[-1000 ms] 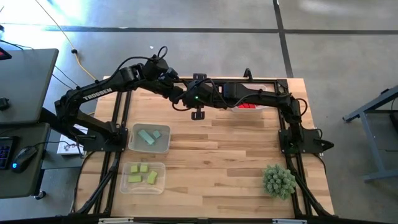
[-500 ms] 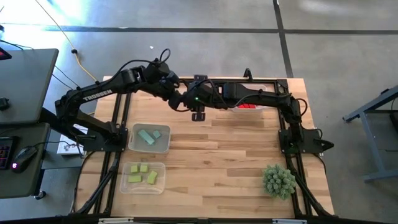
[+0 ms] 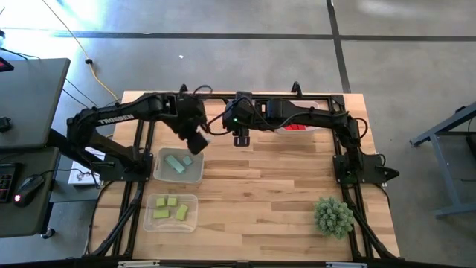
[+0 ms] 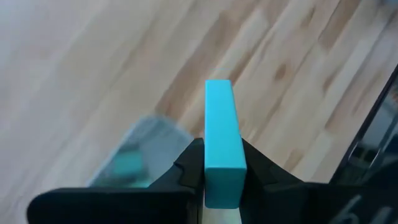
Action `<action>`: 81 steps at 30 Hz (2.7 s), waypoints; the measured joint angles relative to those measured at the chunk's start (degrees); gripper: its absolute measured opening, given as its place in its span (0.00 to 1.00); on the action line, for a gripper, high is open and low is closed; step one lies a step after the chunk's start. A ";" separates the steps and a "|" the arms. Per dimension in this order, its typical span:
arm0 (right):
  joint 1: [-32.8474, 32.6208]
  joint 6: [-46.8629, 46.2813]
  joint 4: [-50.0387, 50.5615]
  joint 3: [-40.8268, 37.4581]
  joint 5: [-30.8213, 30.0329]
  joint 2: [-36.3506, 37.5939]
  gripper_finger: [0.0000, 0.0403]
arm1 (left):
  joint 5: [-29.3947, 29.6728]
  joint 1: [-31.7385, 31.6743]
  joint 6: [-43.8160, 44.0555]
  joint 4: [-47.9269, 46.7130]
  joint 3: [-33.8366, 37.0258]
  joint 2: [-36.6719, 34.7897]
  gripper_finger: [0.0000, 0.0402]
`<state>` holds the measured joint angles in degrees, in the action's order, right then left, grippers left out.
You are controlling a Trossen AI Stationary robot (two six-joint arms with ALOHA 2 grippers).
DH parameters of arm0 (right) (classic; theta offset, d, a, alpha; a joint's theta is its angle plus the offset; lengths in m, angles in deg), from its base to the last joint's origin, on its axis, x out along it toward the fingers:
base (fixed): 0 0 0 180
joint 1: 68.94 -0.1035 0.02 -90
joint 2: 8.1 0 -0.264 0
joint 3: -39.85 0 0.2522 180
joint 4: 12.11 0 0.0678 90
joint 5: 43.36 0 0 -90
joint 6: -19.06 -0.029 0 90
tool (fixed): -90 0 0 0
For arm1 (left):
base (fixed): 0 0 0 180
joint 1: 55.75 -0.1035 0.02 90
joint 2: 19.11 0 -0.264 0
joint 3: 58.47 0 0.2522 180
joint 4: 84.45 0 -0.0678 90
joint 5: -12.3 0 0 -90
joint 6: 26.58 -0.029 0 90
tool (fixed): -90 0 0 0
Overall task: Sort & place blocks by color
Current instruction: Put the blue block into the gray bin, then return to Home Position
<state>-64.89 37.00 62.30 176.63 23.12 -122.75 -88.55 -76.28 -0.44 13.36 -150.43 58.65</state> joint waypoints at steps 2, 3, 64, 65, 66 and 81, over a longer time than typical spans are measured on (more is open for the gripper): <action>0.00 0.03 -0.02 0.00 0.12 0.00 0.53 | 0.03 1.57 0.01 -3.05 0.00 0.00 0.09; 0.02 0.03 -0.02 0.00 0.21 0.00 0.53 | 0.05 2.35 0.01 -4.46 0.00 0.00 0.10; 0.66 -12.65 9.39 -0.02 6.32 -0.04 0.51 | 2.63 16.53 -2.56 22.41 15.58 -12.94 0.38; 0.66 -13.40 9.70 -0.02 6.61 -0.04 0.51 | 2.86 16.66 -3.19 23.40 15.58 -14.01 0.38; 0.66 -14.30 9.81 -0.02 7.00 -0.04 0.51 | 3.27 16.90 -4.05 24.15 15.58 -15.13 0.39; 0.66 -27.48 7.94 -0.04 14.46 -0.04 0.51 | 6.36 20.02 -7.46 48.78 37.09 -37.01 0.39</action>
<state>-64.23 9.52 70.23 176.59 37.58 -122.80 -82.19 -56.26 -7.90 62.14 -113.33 21.64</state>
